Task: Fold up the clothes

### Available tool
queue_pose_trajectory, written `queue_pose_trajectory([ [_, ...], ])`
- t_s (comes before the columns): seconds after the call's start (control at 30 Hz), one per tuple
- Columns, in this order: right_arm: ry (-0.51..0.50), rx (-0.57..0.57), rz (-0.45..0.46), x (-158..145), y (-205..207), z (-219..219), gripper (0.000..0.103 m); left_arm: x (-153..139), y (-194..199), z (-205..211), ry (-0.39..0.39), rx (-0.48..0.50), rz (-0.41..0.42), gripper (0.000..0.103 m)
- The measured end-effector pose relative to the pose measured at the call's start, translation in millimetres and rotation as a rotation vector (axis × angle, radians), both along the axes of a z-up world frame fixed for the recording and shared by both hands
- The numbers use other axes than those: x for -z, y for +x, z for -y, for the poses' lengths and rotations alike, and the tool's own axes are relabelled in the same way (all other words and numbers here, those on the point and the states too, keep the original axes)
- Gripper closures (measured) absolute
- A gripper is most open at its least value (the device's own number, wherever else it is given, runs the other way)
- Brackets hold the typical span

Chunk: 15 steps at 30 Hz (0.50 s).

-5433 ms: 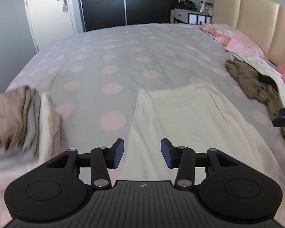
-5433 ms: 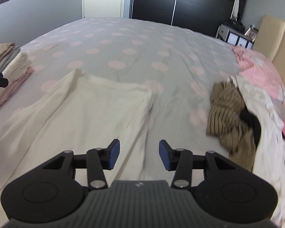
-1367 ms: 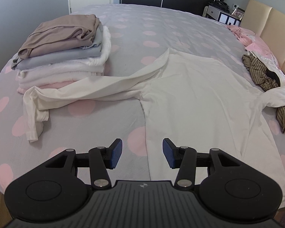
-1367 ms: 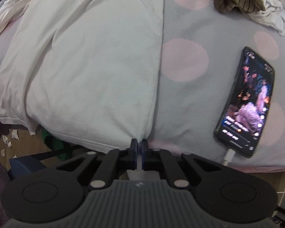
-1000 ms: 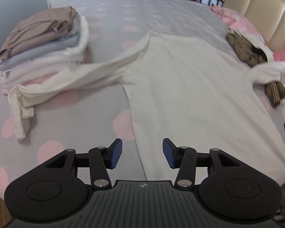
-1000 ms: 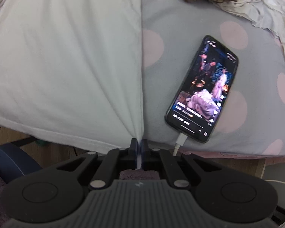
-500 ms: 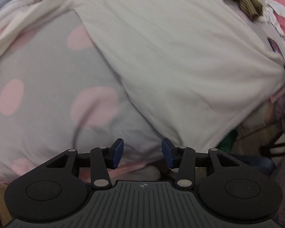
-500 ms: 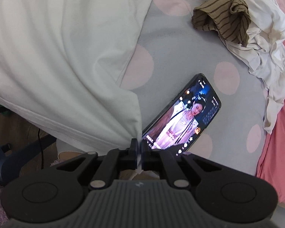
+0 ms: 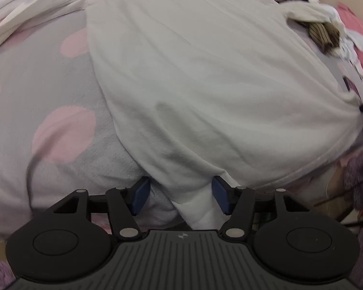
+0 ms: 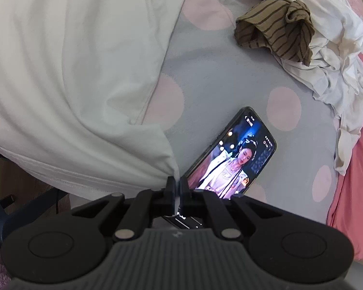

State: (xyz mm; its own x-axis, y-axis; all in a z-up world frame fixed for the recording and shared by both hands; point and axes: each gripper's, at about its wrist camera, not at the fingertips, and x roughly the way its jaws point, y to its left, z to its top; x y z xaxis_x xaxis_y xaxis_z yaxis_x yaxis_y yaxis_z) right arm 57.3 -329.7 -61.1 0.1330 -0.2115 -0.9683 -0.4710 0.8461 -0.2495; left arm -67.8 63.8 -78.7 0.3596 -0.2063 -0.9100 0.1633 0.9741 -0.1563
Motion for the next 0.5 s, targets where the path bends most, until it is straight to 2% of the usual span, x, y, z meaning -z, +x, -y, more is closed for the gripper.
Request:
queue_pose_trajectory([
  [0.03, -0.001, -0.004, 0.003, 0, -1, -1, 0.1, 0, -2, -1, -0.001, -0.01, 0.005, 0.064],
  [0.07, -0.001, -0.007, 0.006, -1, -1, -1, 0.1, -2, -4, -2, -0.003, -0.015, 0.007, 0.082],
  [0.17, 0.009, -0.01, 0.013, -6, -1, -1, 0.1, -19, -7, -13, -0.028, -0.01, -0.002, 0.095],
  [0.27, 0.023, -0.016, 0.016, -14, -2, 0, 0.1, -44, -8, -32, -0.076, -0.031, -0.016, 0.099],
  [0.43, 0.054, -0.088, -0.022, -40, -13, -5, 0.1, -86, -9, -63, -0.156, -0.065, -0.04, 0.1],
  [0.5, 0.077, -0.116, -0.049, -52, -18, -4, 0.1, -103, -9, -77, -0.145, -0.071, -0.045, 0.1],
])
